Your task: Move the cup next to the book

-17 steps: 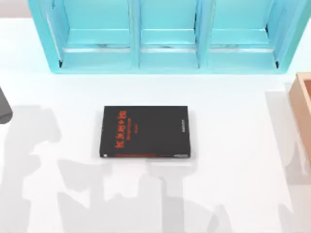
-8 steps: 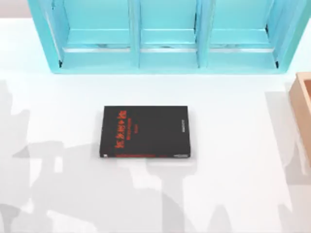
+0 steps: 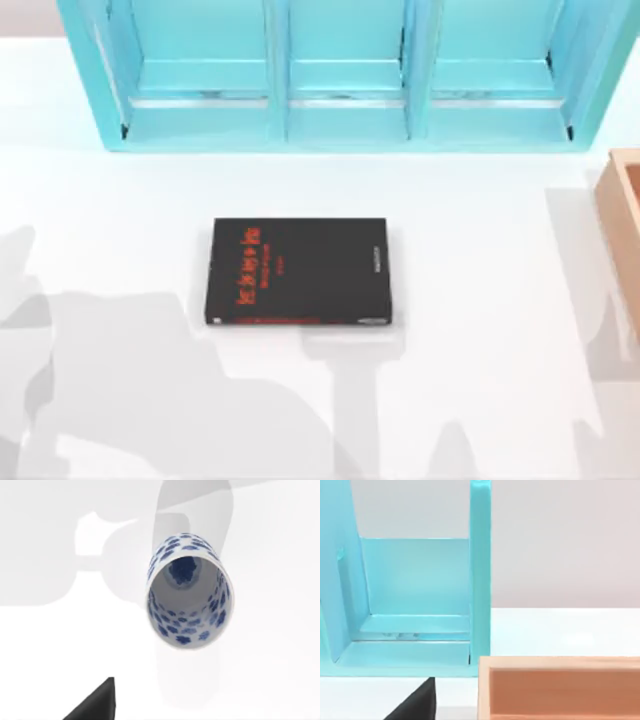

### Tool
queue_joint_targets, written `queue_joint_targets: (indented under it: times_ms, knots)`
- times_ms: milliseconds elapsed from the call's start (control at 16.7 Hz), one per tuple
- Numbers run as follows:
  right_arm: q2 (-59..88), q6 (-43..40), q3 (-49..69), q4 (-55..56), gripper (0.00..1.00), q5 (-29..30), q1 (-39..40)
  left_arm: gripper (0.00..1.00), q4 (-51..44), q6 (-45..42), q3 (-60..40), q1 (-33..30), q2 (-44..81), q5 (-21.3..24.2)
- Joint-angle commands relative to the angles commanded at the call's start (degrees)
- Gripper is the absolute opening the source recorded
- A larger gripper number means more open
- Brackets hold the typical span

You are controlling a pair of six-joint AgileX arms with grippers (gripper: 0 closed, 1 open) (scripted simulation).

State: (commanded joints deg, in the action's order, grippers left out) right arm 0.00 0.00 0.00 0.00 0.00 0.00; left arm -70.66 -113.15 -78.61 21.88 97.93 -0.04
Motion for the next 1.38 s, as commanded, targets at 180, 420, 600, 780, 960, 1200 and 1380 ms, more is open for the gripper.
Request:
queue_joint_targets:
  times_ms: [180, 420, 600, 780, 960, 1200, 1380]
  knots:
    - [0.00, 0.00, 0.00, 0.00, 1.00, 0.00, 0.00, 1.00, 0.13, 0.07, 0.16, -0.25, -0.16, -0.06]
    - [0.00, 0.00, 0.00, 0.00, 1.00, 0.00, 0.00, 1.00, 4.33, 0.11, 3.52, -0.10, 1.12, 0.00]
    - [0.00, 0.00, 0.00, 0.00, 1.00, 0.00, 0.00, 1.00, 13.18, -0.07, 9.15, 0.00, 3.49, 0.01]
    - [0.00, 0.00, 0.00, 0.00, 1.00, 0.00, 0.00, 1.00, 20.50, -0.23, 14.39, 0.16, 5.64, 0.02]
    - [0.00, 0.00, 0.00, 0.00, 1.00, 0.00, 0.00, 1.00, 22.46, -0.32, 16.13, 0.22, 6.33, 0.02]
    - [0.00, 0.00, 0.00, 0.00, 1.00, 0.00, 0.00, 0.92, 22.46, -0.32, 16.13, 0.22, 6.33, 0.02]
    - [0.00, 0.00, 0.00, 0.00, 1.00, 0.00, 0.00, 0.70, 22.46, -0.32, 16.13, 0.22, 6.33, 0.02]
